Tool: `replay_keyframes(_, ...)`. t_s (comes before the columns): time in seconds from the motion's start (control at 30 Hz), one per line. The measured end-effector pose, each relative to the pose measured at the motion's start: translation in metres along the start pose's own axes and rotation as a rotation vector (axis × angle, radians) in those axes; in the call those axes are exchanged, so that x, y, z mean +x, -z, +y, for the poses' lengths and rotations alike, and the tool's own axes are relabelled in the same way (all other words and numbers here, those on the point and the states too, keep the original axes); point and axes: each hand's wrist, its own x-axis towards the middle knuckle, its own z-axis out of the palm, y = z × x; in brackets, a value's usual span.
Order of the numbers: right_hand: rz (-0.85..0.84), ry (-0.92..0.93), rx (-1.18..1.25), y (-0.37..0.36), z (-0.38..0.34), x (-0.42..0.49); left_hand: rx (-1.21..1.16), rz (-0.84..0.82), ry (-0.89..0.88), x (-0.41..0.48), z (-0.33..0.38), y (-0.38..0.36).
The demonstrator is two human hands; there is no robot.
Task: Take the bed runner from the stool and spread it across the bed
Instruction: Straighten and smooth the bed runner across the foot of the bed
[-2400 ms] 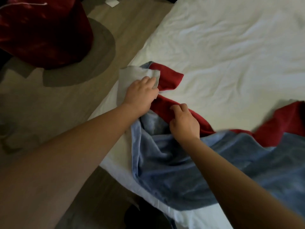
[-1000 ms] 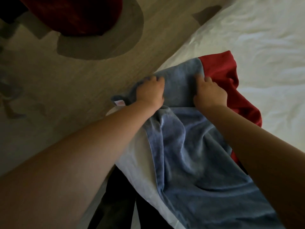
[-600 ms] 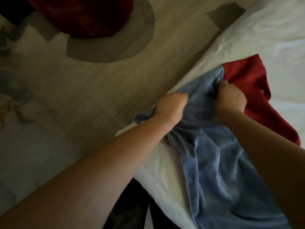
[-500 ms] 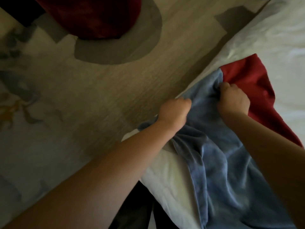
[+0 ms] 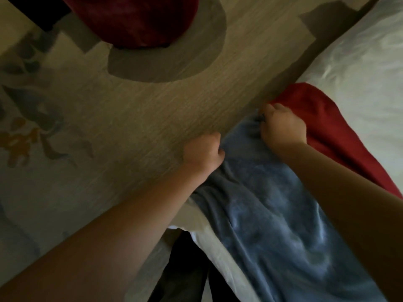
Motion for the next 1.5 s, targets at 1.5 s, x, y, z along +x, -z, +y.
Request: replay_keyframes(1.5,-0.329,-0.64,0.442,0.009,0.253,-0.204,0.168,-0.187,-0.848,0.043,0.278,-0.041)
